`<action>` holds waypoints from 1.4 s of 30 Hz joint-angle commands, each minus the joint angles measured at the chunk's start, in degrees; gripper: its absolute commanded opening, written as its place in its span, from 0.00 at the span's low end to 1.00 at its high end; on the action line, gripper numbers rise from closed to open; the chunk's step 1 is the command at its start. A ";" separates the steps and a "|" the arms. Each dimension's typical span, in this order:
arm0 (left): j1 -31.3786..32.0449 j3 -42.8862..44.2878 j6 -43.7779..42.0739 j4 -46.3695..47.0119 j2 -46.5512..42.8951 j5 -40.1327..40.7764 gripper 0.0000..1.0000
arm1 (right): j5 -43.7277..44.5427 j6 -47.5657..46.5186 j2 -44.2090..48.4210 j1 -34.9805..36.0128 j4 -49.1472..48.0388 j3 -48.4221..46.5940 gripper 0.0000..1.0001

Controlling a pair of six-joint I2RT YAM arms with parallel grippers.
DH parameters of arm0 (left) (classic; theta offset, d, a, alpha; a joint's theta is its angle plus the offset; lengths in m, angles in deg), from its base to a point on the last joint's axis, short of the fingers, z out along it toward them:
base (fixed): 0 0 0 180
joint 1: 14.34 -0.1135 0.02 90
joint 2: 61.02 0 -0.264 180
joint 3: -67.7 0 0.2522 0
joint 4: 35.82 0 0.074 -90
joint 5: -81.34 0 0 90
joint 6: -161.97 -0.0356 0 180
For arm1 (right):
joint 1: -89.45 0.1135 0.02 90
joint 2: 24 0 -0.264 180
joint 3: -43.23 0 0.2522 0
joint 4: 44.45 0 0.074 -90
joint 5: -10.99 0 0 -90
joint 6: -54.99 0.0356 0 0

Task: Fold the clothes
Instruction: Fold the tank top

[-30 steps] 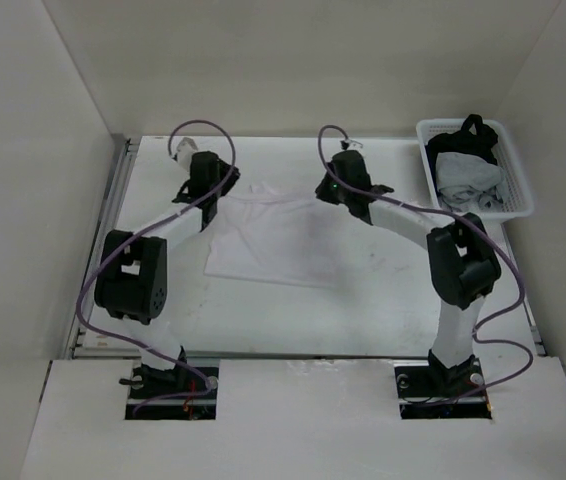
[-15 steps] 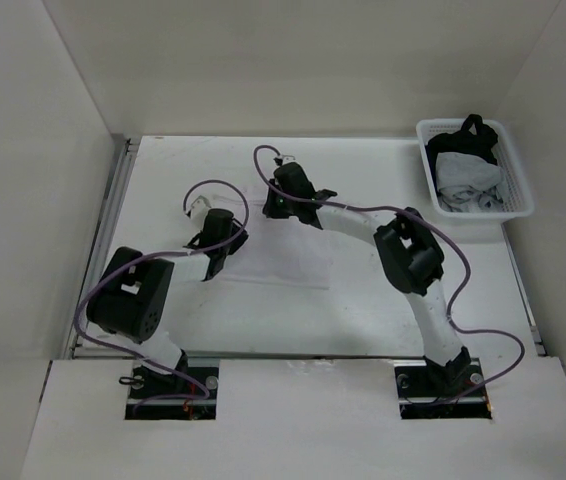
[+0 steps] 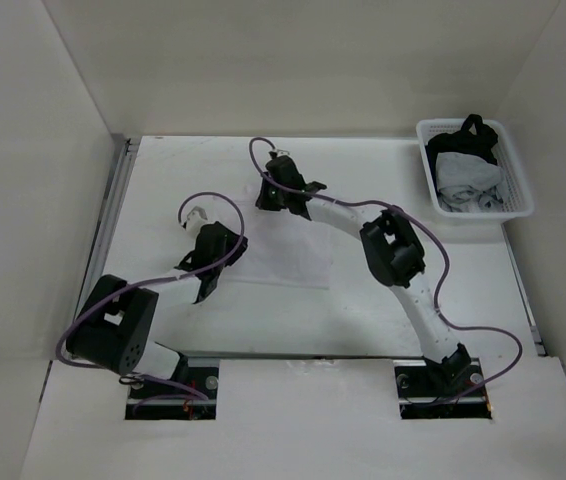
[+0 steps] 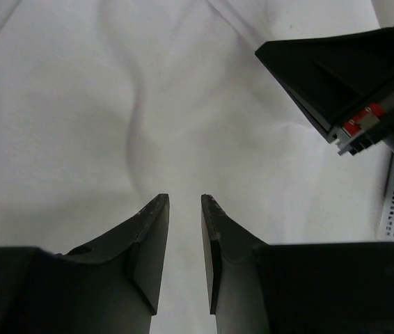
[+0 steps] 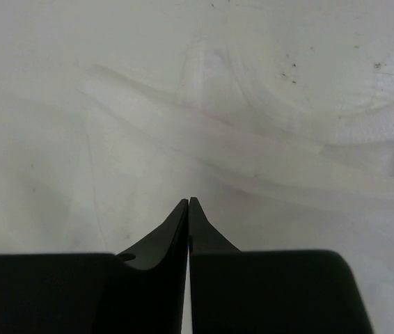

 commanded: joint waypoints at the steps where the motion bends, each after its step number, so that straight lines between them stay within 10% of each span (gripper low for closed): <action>1: 0.46 -1.56 0.85 3.11 -2.78 -0.34 0.24 | 0.39 0.77 -1.58 -0.40 2.17 -3.88 0.05; 22: 1.33 -2.79 6.74 0.47 3.11 -8.86 0.23 | -0.31 0.59 -5.97 -3.74 23.26 -17.94 0.06; 34: 9.24 -8.06 7.27 -5.23 -5.48 -8.87 0.23 | 3.28 -1.78 15.98 -3.39 6.59 18.77 0.04; 42: 7.06 7.30 -0.73 -13.50 -14.31 1.85 0.26 | 4.51 -3.19 22.24 -1.72 2.97 25.38 0.04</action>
